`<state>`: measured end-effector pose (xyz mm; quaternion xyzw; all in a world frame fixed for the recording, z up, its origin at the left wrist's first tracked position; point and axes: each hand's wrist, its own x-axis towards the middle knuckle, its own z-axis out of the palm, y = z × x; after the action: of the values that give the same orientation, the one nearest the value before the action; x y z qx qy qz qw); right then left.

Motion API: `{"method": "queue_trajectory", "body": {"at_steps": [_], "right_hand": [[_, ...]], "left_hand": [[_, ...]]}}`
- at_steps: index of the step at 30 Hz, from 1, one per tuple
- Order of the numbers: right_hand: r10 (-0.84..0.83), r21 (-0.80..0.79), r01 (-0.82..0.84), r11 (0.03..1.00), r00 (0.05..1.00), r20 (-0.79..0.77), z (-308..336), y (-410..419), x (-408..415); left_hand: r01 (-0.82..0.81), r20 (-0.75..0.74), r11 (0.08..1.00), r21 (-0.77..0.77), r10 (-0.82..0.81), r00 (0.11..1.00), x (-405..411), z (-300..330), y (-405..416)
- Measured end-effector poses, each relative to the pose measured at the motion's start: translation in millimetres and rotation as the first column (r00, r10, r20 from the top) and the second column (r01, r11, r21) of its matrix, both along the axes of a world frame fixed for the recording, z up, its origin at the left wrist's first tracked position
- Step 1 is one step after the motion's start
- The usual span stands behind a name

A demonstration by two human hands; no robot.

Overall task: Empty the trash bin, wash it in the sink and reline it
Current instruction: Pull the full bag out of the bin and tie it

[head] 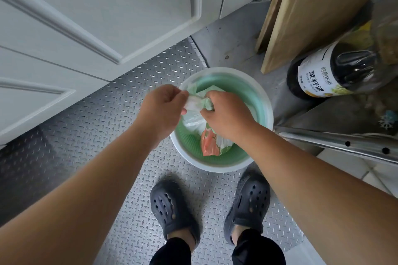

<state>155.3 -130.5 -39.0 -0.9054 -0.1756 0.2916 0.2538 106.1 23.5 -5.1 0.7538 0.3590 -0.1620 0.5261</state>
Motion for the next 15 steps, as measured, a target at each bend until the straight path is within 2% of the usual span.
{"method": "queue_trajectory", "body": {"at_steps": [2, 4, 7, 9, 11, 15], "right_hand": [[0.016, 0.012, -0.016, 1.0, 1.0, -0.007, 12.6, -1.7, -1.9], [0.044, 0.008, -0.044, 0.999, 0.999, -0.006, 28.0, -3.3, -3.8], [0.079, -0.034, -0.079, 0.996, 0.997, -0.023, 57.3, -6.9, -6.0], [0.08, -0.061, -0.082, 0.995, 0.996, -0.032, 78.7, -10.0, -6.5], [0.056, -0.077, -0.057, 0.995, 0.998, -0.025, 101.8, -12.1, -4.7], [0.01, -0.095, -0.011, 0.995, 1.0, -0.016, 157.5, -14.5, -3.4]], "left_hand": [[0.009, -0.047, 1.0, 0.017, -0.009, 0.999, -11.3, 9.3, 3.8], [0.135, -0.128, 0.988, 0.077, -0.124, 0.984, -26.9, 19.5, 10.1], [0.447, -0.357, 0.878, 0.173, -0.367, 0.859, -56.3, 41.4, 21.3], [0.557, -0.466, 0.819, 0.137, -0.443, 0.766, -79.8, 60.2, 26.5], [0.595, -0.511, 0.797, 0.103, -0.471, 0.719, -102.2, 82.6, 28.1], [0.546, -0.539, 0.836, 0.047, -0.439, 0.719, -141.5, 138.5, 25.4]]}}
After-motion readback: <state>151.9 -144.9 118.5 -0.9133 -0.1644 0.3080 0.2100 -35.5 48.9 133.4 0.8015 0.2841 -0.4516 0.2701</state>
